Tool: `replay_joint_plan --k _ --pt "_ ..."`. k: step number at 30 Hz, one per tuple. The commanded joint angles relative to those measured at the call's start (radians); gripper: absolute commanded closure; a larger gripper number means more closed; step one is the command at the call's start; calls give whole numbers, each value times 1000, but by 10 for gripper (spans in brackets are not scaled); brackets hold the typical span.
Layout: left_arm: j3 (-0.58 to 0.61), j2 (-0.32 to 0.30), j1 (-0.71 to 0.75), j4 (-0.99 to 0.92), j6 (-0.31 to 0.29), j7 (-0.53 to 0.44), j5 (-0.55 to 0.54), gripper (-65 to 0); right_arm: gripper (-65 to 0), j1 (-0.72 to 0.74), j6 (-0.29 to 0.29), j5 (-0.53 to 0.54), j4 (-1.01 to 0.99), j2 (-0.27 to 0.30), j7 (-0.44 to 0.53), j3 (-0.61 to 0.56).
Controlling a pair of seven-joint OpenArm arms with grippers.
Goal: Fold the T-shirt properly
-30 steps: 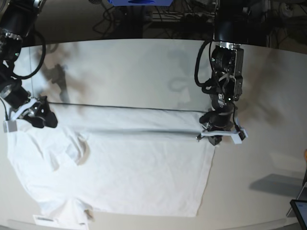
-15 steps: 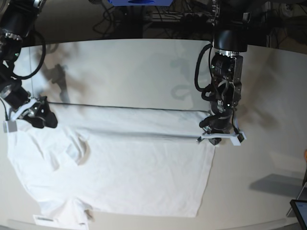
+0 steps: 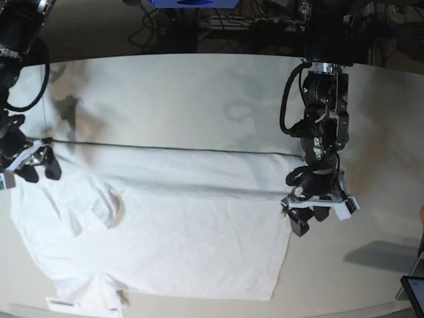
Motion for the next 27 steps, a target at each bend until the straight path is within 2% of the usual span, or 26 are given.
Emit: replay_joint_plan --k 1,3,6,10,12,16,21,24,27 --pt "19 -25 6 27 -2 -8 3 -381 -408 9 9 -46 36 12 42 5" --pt "73 -57 23 35 -2 -11 26 -381 -408 9 9 -181 47 -2 70 5" --pt "159 -90 55 38 -2 -15 177 -380 -406 10 9 -386 60 -48 125 5" --pt "193 -64 110 58 -2 -15 430 -380 -370 3 9 -593 113 -108 194 14" --pt "176 -31 141 84 -2 -15 482 -380 -361 -20 9 -651 170 -127 204 26" --pt "136 -4 153 87 -2 -10 487 -380 -364 -37 9 -645 279 -169 191 83" --pt "131 -7 149 53 -2 -11 487 -380 -366 13 9 -630 273 -169 90 178" --pt "131 -7 150 55 -2 -13 490 -380 -366 47 9 -567 193 -117 15 206" --pt "131 -7 150 55 -2 -13 488 -380 -366 109 9 -491 89 -52 -128 210"
